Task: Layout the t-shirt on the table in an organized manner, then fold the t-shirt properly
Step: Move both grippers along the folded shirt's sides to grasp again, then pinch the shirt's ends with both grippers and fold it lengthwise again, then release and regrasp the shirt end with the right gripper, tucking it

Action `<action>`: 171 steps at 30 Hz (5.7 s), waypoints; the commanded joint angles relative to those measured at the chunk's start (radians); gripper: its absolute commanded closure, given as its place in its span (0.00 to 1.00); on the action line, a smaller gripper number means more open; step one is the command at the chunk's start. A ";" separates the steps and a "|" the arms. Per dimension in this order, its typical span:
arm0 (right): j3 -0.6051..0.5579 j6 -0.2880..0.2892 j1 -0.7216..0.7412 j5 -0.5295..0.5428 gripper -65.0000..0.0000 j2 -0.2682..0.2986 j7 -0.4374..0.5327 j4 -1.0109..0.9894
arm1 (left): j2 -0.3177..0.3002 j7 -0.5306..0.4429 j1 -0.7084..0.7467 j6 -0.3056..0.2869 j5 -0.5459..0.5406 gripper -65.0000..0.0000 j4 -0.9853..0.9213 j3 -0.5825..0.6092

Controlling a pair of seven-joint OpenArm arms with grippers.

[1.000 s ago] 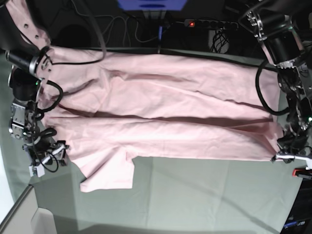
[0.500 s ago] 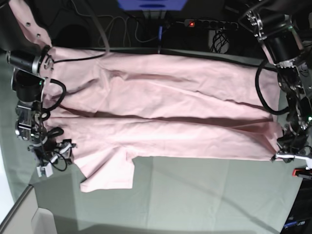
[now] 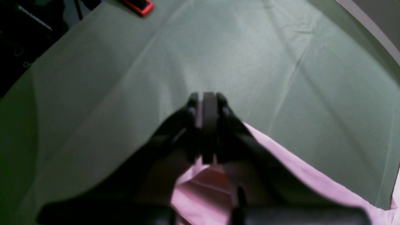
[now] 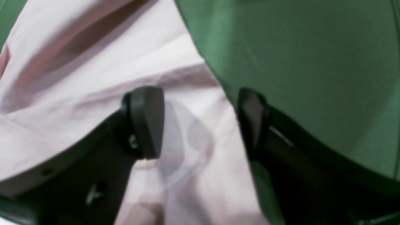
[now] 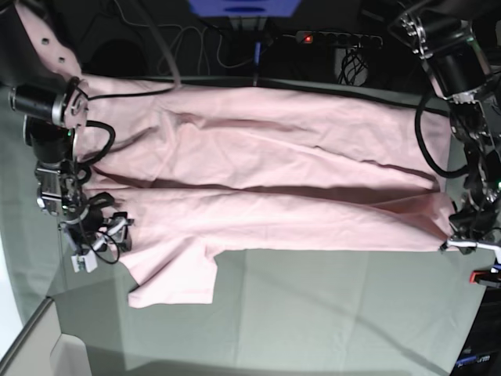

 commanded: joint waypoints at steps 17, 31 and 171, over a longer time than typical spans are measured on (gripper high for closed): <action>0.001 0.004 0.017 0.013 1.00 0.048 -0.036 0.209 | -0.037 -0.026 -0.023 -0.001 -0.005 1.00 0.031 -0.004; 0.039 0.078 -0.212 0.028 1.00 -0.008 -0.188 0.849 | -0.048 -0.026 -0.055 -0.001 -0.011 1.00 0.057 -0.004; 0.314 0.199 -0.229 -0.201 0.42 -0.134 -0.279 0.593 | -0.026 -0.032 0.301 -0.003 -0.014 0.28 -0.018 -0.122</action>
